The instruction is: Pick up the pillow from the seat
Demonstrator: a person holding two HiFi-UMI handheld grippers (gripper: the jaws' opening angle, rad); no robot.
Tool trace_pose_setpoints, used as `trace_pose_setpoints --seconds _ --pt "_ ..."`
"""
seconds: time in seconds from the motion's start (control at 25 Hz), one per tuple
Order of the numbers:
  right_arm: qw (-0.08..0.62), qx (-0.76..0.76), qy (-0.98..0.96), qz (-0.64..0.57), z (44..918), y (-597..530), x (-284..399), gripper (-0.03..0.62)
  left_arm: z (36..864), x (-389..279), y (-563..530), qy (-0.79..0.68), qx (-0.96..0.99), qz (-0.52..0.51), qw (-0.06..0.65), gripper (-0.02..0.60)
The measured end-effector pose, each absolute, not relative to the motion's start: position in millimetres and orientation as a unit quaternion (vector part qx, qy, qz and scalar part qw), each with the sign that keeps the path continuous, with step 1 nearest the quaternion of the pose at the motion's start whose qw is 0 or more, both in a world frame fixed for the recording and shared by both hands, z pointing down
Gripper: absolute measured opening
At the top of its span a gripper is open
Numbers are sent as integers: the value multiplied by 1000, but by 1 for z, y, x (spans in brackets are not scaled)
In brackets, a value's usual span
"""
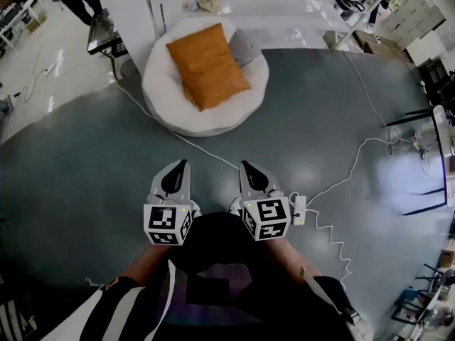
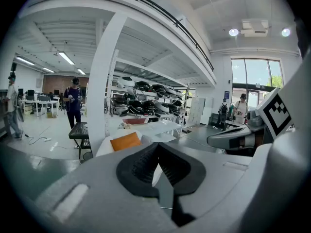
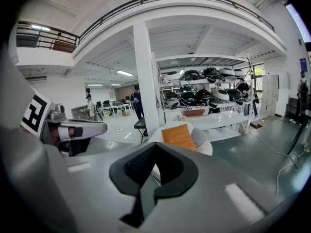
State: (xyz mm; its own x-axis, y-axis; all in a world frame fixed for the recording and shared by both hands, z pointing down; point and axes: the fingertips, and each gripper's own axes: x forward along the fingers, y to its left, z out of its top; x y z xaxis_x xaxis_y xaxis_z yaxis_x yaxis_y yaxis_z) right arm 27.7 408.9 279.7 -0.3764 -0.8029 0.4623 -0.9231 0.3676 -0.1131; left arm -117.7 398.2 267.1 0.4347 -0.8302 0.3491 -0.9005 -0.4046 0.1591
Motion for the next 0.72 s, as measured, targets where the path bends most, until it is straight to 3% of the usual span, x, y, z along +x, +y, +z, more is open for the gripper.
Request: trace_pose_setpoints --seconds 0.72 --pt "153 540 -807 184 274 402 11 3 265 -138 391 -520 832 98 163 5"
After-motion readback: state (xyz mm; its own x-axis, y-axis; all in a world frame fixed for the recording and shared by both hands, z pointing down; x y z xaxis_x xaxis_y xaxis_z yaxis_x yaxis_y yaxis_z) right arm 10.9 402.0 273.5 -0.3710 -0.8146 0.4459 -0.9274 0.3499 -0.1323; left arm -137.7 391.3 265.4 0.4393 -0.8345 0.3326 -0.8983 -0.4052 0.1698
